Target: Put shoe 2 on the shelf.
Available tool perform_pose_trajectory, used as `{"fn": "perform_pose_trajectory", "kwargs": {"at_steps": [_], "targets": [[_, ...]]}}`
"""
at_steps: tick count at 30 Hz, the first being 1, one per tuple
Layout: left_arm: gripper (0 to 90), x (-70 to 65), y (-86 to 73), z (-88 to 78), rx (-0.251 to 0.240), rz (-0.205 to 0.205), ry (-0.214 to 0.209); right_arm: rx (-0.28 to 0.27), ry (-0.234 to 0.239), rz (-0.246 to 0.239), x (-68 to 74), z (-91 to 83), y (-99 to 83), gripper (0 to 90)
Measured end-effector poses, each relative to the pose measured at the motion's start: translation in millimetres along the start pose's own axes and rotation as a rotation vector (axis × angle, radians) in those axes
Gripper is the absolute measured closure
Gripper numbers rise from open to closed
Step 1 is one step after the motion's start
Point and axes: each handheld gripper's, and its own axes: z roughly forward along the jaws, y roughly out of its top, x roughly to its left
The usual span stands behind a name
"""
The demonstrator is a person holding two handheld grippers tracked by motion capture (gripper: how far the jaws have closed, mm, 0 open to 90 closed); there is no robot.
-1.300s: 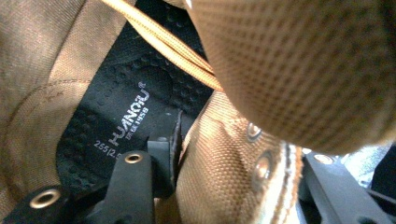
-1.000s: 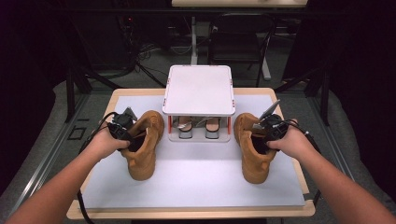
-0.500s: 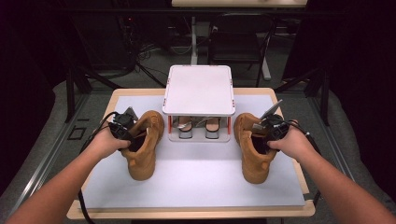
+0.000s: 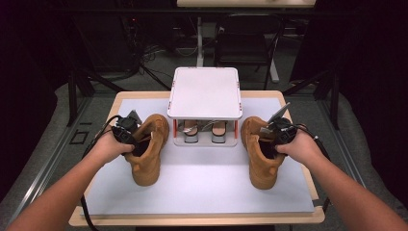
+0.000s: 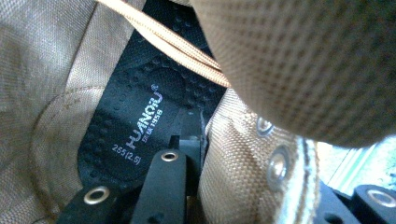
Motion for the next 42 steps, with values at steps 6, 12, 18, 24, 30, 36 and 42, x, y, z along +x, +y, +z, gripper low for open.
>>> {"fn": "perform_pose_trajectory", "kwargs": {"at_steps": [6, 12, 18, 24, 30, 36, 42], "targets": [[76.2, 1.3, -0.1, 0.1, 0.002, -0.017, -0.002, -0.016, -0.014, -0.004, 2.0, 0.5, -0.7, 74.7], [77.1, 0.2, -0.6, -0.3, -0.008, -0.024, 0.001, 0.002, -0.002, -0.033, 0.6, 0.2, 0.1, 77.3], [79.1, 3.1, -0.6, -0.5, -0.006, -0.043, -0.018, 0.004, -0.003, -0.025, 0.8, 0.6, 0.6, 79.4], [81.6, 4.4, 0.1, -0.8, -0.003, -0.066, -0.035, 0.006, -0.013, -0.002, 1.3, 0.6, 1.0, 80.9], [83.6, 4.7, 0.5, -1.4, -0.001, -0.068, -0.041, 0.012, 0.018, 0.021, -1.8, 0.5, 1.7, 83.7], [85.0, 10.2, 1.6, -2.6, 0.002, -0.09, -0.052, 0.004, 0.054, 0.051, -5.7, -0.1, 1.3, 84.9], [85.8, 14.3, 4.5, -5.0, 0.002, -0.113, -0.038, -0.01, 0.053, 0.076, -7.1, -2.4, 2.8, 85.7]]}}
